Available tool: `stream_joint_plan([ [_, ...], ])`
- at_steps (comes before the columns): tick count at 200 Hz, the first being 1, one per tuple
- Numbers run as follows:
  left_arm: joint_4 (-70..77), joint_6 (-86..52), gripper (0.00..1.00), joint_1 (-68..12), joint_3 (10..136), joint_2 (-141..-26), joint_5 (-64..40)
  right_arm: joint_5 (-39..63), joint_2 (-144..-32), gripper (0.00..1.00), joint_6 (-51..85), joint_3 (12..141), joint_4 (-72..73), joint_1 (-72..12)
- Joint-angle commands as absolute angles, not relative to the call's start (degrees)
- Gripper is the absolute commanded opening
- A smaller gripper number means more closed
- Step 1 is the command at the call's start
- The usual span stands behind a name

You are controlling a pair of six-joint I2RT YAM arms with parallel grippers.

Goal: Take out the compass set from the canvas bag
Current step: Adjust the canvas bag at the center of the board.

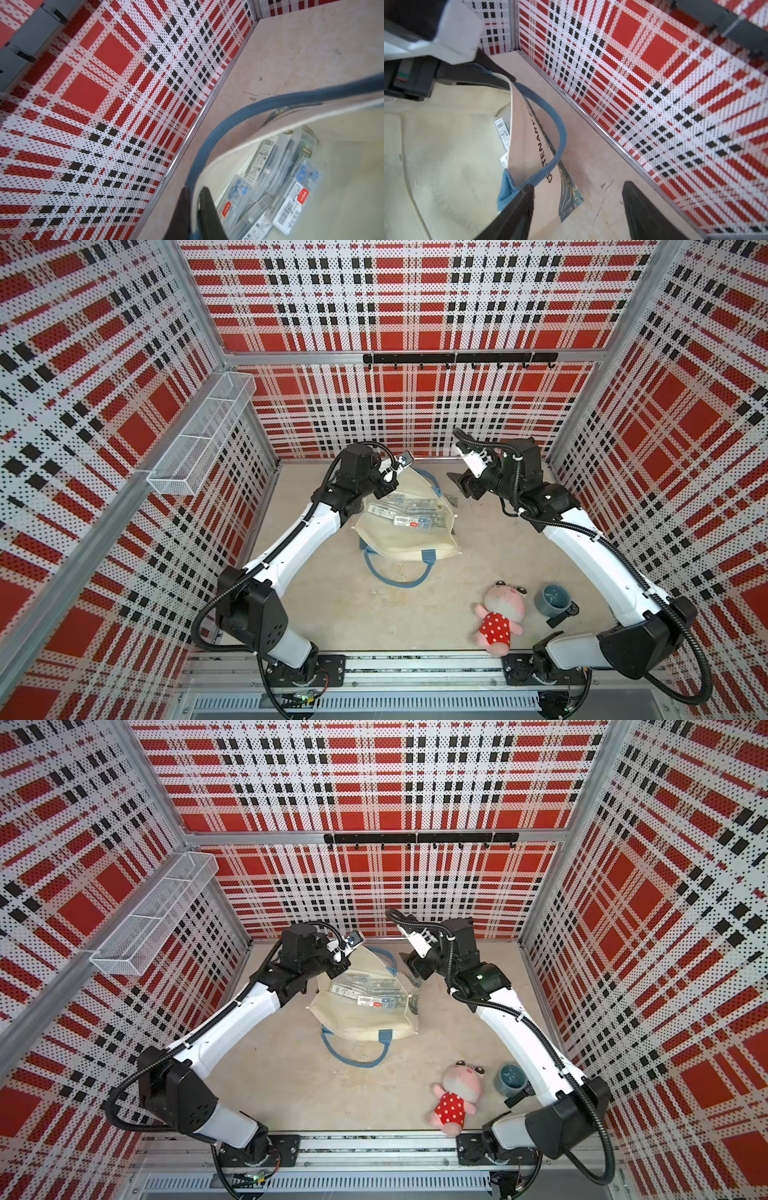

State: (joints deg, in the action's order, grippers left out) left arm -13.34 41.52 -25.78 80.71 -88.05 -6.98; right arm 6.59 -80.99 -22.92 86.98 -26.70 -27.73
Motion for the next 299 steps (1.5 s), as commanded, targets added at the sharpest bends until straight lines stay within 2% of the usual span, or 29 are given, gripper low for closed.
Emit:
stream_joint_plan([
  [1, -5.34, 39.28, 0.00, -25.75, 80.36, -85.15, -5.81, 3.15, -84.78, 0.70, -31.69, 89.08, -30.55, -30.04],
  [26, -5.60, 36.96, 0.00, -25.97, 78.10, -83.99, -6.09, 0.45, -85.36, 0.71, -30.06, 86.87, -30.00, -33.05],
  [49, -5.62, 36.74, 0.00, -26.56, 75.33, -82.60, -4.52, -0.17, -83.34, 0.76, -28.78, 82.41, -25.95, -36.93],
  [60, -5.89, 36.74, 0.00, -26.73, 74.45, -81.81, -4.23, -2.15, -83.04, 0.81, -29.67, 80.40, -23.69, -37.91],
  [77, -5.89, 36.75, 0.00, -27.02, 73.03, -80.41, -4.13, -6.36, -84.50, 0.81, -31.66, 80.01, -22.41, -37.90],
  [82, -5.89, 36.82, 0.00, -27.04, 72.65, -79.98, -4.24, -7.70, -85.36, 0.78, -32.59, 80.38, -22.49, -37.88],
  [97, -6.19, 37.11, 0.00, -27.07, 71.51, -79.00, -4.76, -10.48, -89.57, 0.61, -35.43, 84.57, -26.84, -37.86],
  [108, -7.35, 37.93, 0.00, -27.00, 71.18, -78.59, -5.67, -11.51, -92.77, 0.53, -35.15, 89.41, -31.46, -37.81],
  [136, -8.70, 38.39, 0.00, -26.87, 70.22, -77.54, -6.75, -12.16, -94.06, 0.56, -36.21, 93.30, -35.29, -37.87],
  [155, -8.70, 38.58, 0.00, -26.62, 69.57, -76.69, -7.11, -7.23, -91.85, 0.58, -37.11, 92.68, -35.24, -37.88],
  [184, -8.84, 38.23, 0.00, -26.32, 69.02, -76.09, -8.04, -3.60, -92.34, 0.52, -37.25, 92.19, -36.34, -37.80],
  [194, -9.08, 38.15, 0.00, -26.36, 69.00, -76.03, -8.09, -2.81, -93.08, 0.47, -37.07, 91.66, -36.13, -37.80],
  [220, -11.70, 38.58, 0.00, -26.38, 69.69, -76.03, -7.28, -2.20, -94.13, 0.20, -35.79, 91.75, -35.77, -37.38],
  [233, -12.74, 38.76, 0.18, -26.43, 69.15, -75.79, -6.00, -1.43, -93.92, 0.15, -35.29, 91.72, -34.99, -36.77],
  [243, -12.47, 38.92, 0.37, -26.32, 67.75, -75.14, -4.90, -0.86, -93.63, 0.12, -35.24, 91.46, -34.27, -36.35],
  [250, -11.87, 39.02, 0.46, -26.28, 66.52, -74.45, -4.00, -0.56, -93.52, 0.11, -35.23, 91.32, -33.92, -36.15],
  [267, -10.90, 38.70, 0.57, -25.87, 63.86, -72.77, -2.91, -0.22, -93.43, 0.09, -35.41, 91.56, -33.58, -35.62],
  [299, -9.57, 39.02, 0.62, -25.44, 60.66, -71.27, -2.87, 0.57, -93.43, 0.09, -35.72, 91.85, -33.59, -34.55],
])
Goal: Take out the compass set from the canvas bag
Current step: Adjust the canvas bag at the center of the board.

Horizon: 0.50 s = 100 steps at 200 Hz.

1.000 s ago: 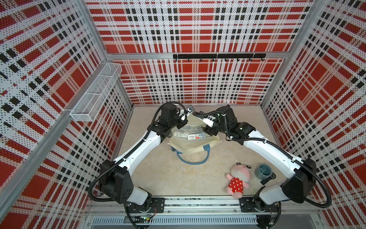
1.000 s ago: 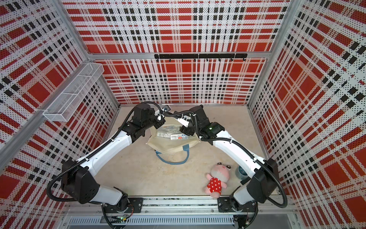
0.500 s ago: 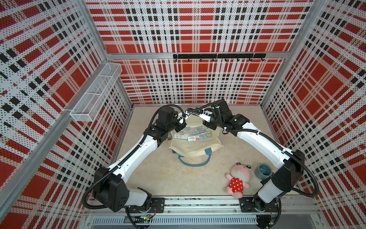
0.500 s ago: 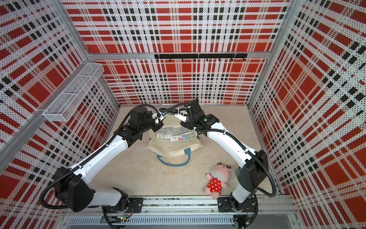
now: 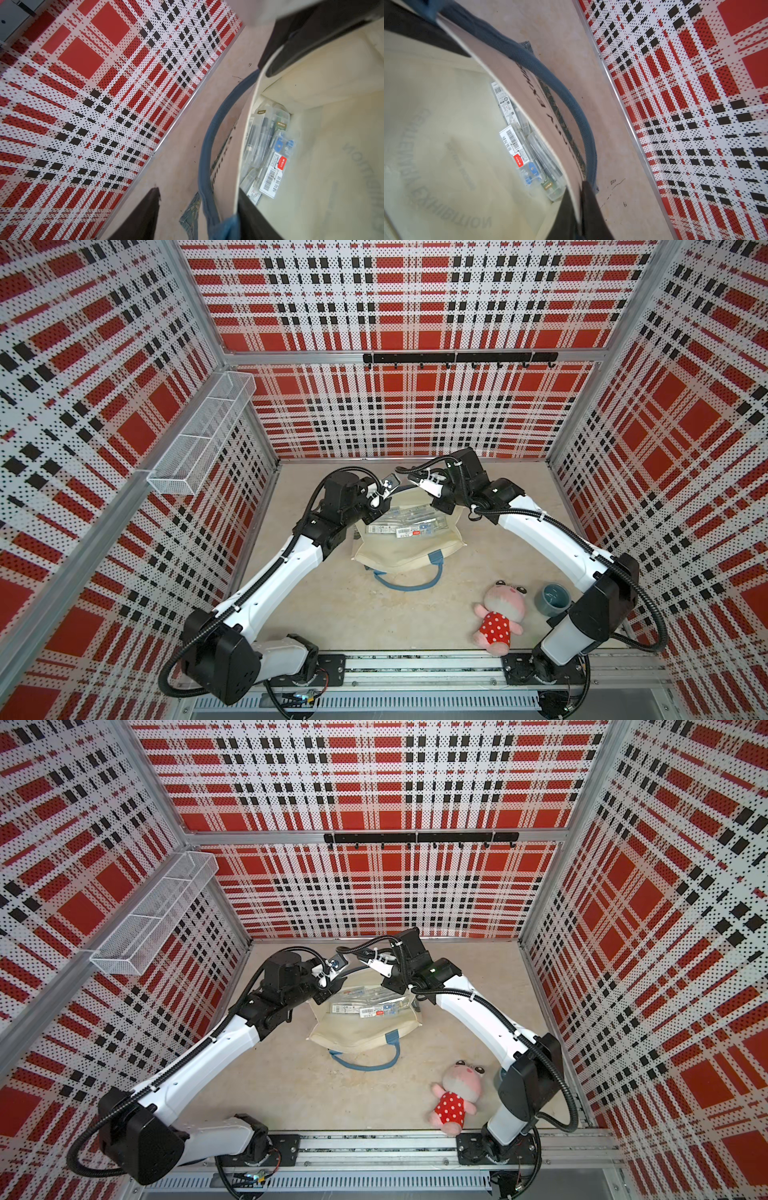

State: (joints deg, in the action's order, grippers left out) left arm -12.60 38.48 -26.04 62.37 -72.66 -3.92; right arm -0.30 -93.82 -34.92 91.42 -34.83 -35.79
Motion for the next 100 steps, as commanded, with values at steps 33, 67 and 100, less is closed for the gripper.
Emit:
stream_joint_plan([
  [33, -11.73, 38.50, 0.63, -26.82, 62.25, -73.65, -2.67, 1.39, -92.69, 0.09, -35.43, 91.02, -32.60, -33.93],
  [67, -11.95, 39.35, 0.58, -28.68, 60.66, -74.01, 0.03, 1.93, -92.20, 0.09, -35.11, 89.97, -31.48, -33.67],
  [100, -12.12, 39.55, 0.14, -28.83, 61.12, -75.22, 0.09, 2.47, -92.03, 0.09, -34.96, 89.48, -31.14, -33.57],
])
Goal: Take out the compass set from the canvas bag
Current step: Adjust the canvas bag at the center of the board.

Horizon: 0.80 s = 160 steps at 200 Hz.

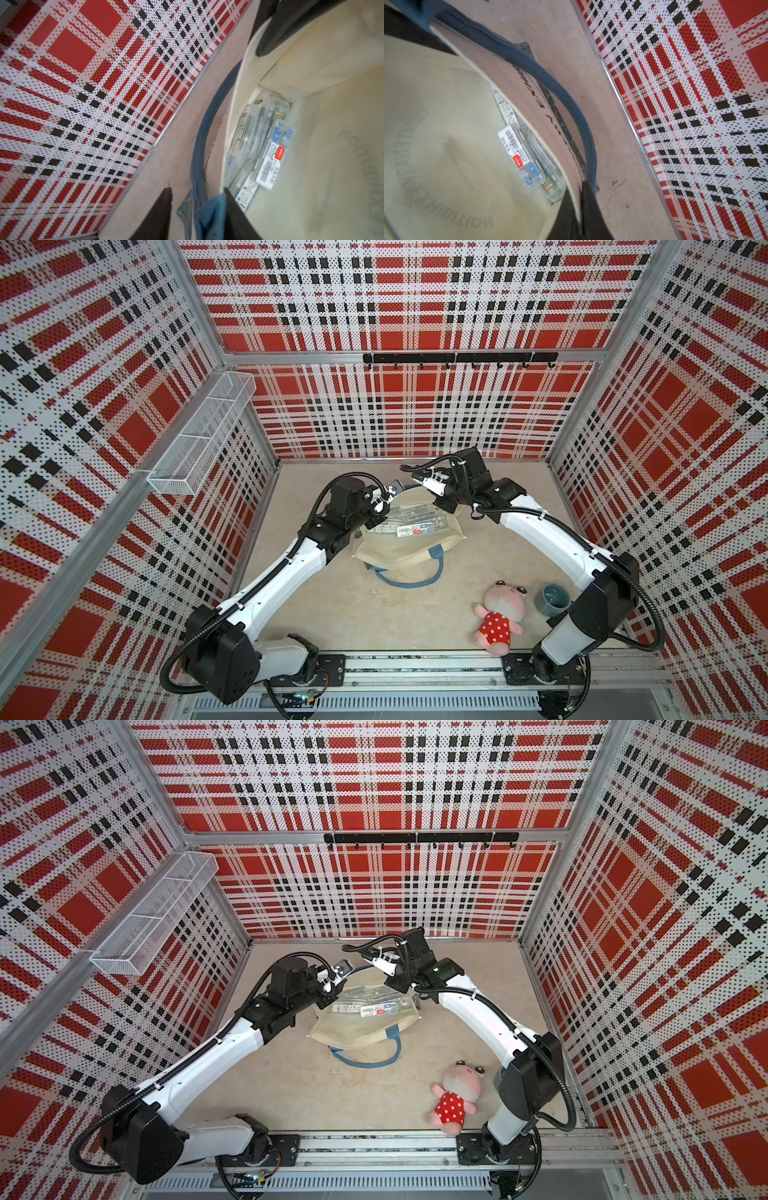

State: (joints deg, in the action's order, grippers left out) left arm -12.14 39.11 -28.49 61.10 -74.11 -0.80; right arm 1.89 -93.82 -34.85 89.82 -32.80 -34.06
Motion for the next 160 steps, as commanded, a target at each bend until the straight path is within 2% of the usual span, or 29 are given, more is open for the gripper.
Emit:
stream_joint_plan([
  [1, -12.17, 39.55, 0.13, -28.83, 61.15, -75.27, 0.13, 2.47, -92.03, 0.09, -34.96, 89.48, -31.14, -33.57],
  [17, -12.45, 39.46, 0.00, -29.35, 61.51, -75.50, 1.06, 2.39, -91.87, 0.09, -34.88, 89.24, -31.11, -33.57],
  [78, -12.05, 37.78, 0.00, -30.11, 60.60, -71.13, 0.53, 2.59, -90.64, 0.12, -34.62, 86.95, -30.16, -33.49],
  [120, -10.92, 35.50, 0.00, -30.07, 59.68, -67.86, -0.56, 4.14, -88.43, 0.23, -34.37, 86.00, -30.46, -33.49],
  [138, -10.66, 34.57, 0.00, -30.16, 59.38, -66.75, -1.88, 5.40, -87.25, 0.31, -34.34, 85.36, -30.59, -33.53],
  [160, -10.39, 33.91, 0.00, -30.21, 58.78, -65.71, -2.92, 6.99, -85.23, 0.35, -34.92, 84.48, -31.23, -33.57],
])
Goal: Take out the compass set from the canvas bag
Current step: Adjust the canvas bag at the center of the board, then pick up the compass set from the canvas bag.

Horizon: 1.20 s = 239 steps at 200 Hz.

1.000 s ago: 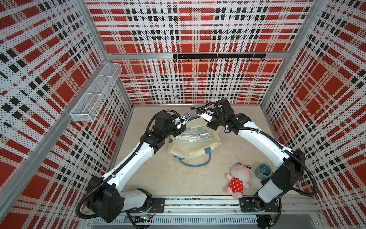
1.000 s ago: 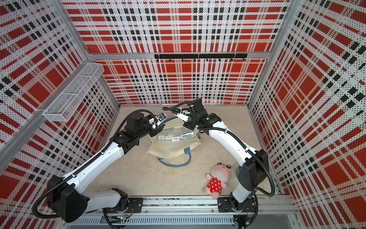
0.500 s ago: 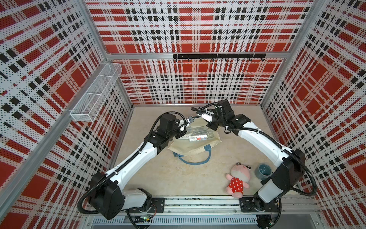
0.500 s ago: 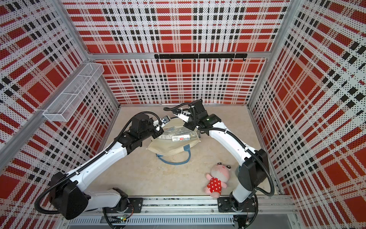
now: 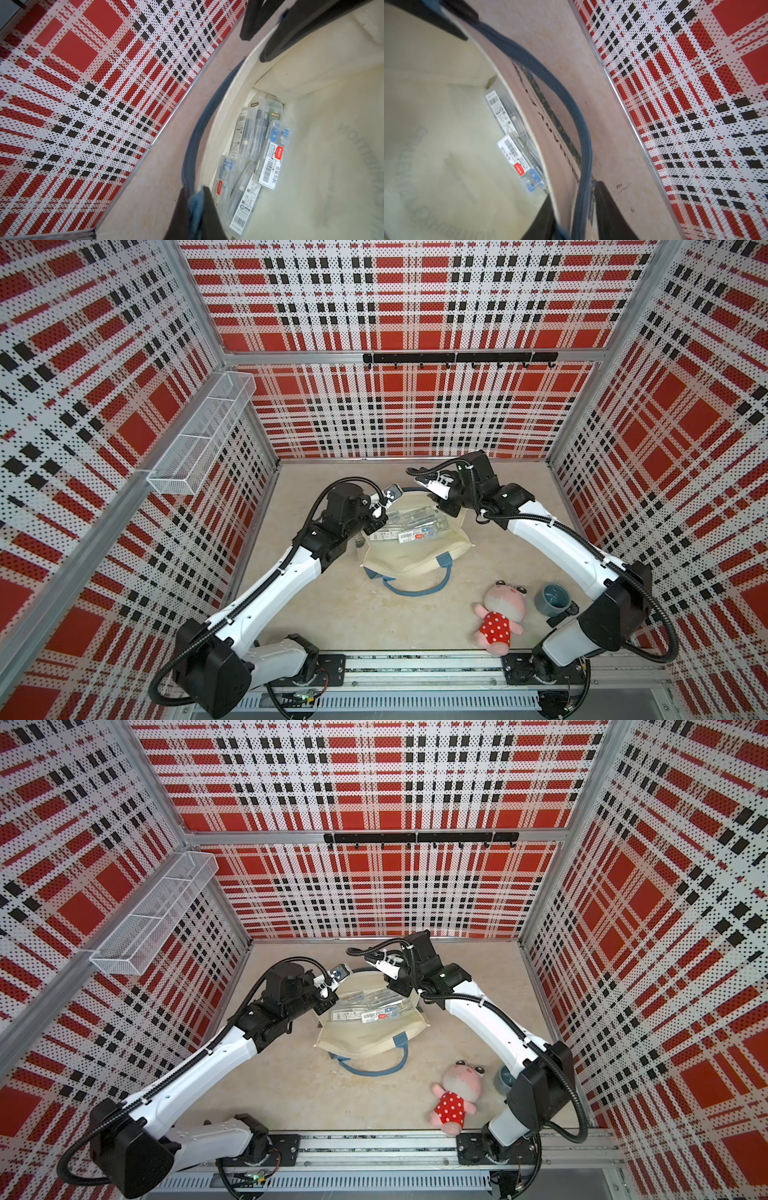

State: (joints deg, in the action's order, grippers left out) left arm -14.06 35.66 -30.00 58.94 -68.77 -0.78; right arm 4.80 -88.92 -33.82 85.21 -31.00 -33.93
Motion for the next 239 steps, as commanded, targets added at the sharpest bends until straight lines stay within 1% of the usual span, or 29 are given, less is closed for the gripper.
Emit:
stream_joint_plan([
  [1, -10.38, 33.88, 0.00, -30.22, 58.75, -65.68, -2.91, 7.10, -85.11, 0.35, -34.91, 84.43, -31.30, -33.57],
  [21, -9.81, 33.53, 0.00, -30.15, 57.61, -65.15, -3.10, 8.51, -83.03, 0.39, -35.30, 83.96, -32.35, -33.91],
  [49, -9.14, 33.14, 0.00, -30.20, 56.71, -65.25, -3.25, 10.92, -78.19, 0.45, -36.12, 82.29, -32.73, -36.81],
  [62, -9.14, 33.05, 0.00, -30.16, 56.60, -65.31, -3.43, 11.38, -75.85, 0.46, -36.32, 80.90, -31.86, -38.44],
  [70, -9.14, 33.05, 0.00, -30.16, 56.59, -65.38, -3.59, 11.79, -74.61, 0.45, -36.69, 80.12, -31.72, -39.33],
  [85, -9.10, 33.05, 0.00, -30.17, 56.44, -65.17, -3.86, 11.70, -72.53, 0.36, -37.24, 78.01, -31.09, -41.13],
  [98, -9.05, 33.12, 0.00, -30.20, 56.20, -65.01, -4.27, 11.98, -71.46, 0.32, -37.58, 76.12, -30.03, -42.55],
  [116, -8.96, 33.31, 0.00, -30.17, 56.16, -64.73, -4.68, 13.45, -70.84, 0.31, -39.27, 71.55, -26.41, -44.94],
  [142, -8.44, 33.31, 0.00, -30.20, 56.03, -63.90, -5.65, 11.51, -74.34, 0.38, -42.32, 66.61, -21.61, -47.57],
  [172, -7.92, 32.79, 0.00, -30.58, 55.66, -62.65, -6.33, 5.01, -83.23, 0.38, -44.20, 65.63, -19.43, -47.81],
  [194, -7.31, 32.53, 0.00, -31.16, 54.87, -61.70, -6.16, 2.55, -88.57, 0.39, -44.50, 63.50, -17.04, -47.90],
  [239, -7.14, 32.61, 0.00, -32.57, 53.94, -61.24, -5.32, -1.12, -95.40, 0.50, -44.87, 63.26, -15.64, -47.85],
])
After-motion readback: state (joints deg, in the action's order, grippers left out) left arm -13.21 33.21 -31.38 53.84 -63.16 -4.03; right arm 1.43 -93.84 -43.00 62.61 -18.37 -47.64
